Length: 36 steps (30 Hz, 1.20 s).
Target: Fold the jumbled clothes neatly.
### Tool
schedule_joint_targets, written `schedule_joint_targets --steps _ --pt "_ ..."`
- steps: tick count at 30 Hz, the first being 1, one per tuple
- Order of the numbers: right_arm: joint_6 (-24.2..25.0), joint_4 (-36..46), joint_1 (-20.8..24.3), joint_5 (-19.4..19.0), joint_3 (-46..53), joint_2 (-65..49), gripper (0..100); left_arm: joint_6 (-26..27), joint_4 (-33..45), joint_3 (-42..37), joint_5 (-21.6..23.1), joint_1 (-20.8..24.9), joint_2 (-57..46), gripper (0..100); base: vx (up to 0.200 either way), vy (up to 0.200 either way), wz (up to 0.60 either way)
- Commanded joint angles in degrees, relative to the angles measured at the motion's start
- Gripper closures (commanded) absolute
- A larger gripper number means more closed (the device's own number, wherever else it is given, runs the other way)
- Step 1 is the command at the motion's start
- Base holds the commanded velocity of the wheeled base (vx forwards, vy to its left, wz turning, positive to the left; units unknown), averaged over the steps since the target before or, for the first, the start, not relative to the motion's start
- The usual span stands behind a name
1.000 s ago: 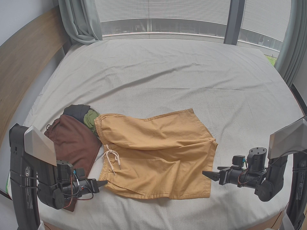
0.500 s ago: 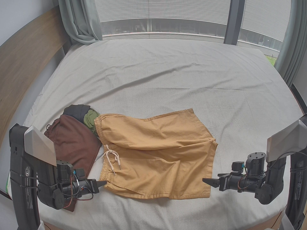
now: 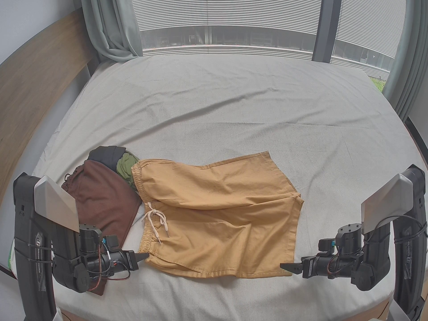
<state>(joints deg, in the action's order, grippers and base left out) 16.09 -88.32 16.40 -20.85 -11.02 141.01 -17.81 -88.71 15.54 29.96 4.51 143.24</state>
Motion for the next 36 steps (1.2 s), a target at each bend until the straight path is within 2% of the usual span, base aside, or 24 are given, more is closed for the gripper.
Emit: schedule_joint_targets --steps 1,13,27,28,36 --pt "0.87 0.08 1.8 0.1 0.12 1.46 0 -0.03 0.03 0.01 0.01 -0.03 0.11 100 0.0 0.0 0.0" --pt "5.44 -0.01 5.66 -0.16 0.03 1.37 0 0.06 -0.06 0.01 0.01 -0.03 0.2 100 0.0 0.0 0.0" --pt "5.53 -0.01 5.31 -0.07 -0.76 1.46 0 0.06 -0.06 0.01 0.01 -0.03 0.29 100 0.0 0.0 0.0" --pt "5.53 -0.01 5.22 -0.07 -0.76 1.46 100 0.06 -0.06 0.01 0.01 -0.03 0.29 100 0.0 0.0 0.0" --pt "5.35 -0.01 4.87 0.02 -0.67 1.46 100 0.06 -0.06 -0.07 0.01 -0.03 0.29 100 0.0 0.0 0.0"
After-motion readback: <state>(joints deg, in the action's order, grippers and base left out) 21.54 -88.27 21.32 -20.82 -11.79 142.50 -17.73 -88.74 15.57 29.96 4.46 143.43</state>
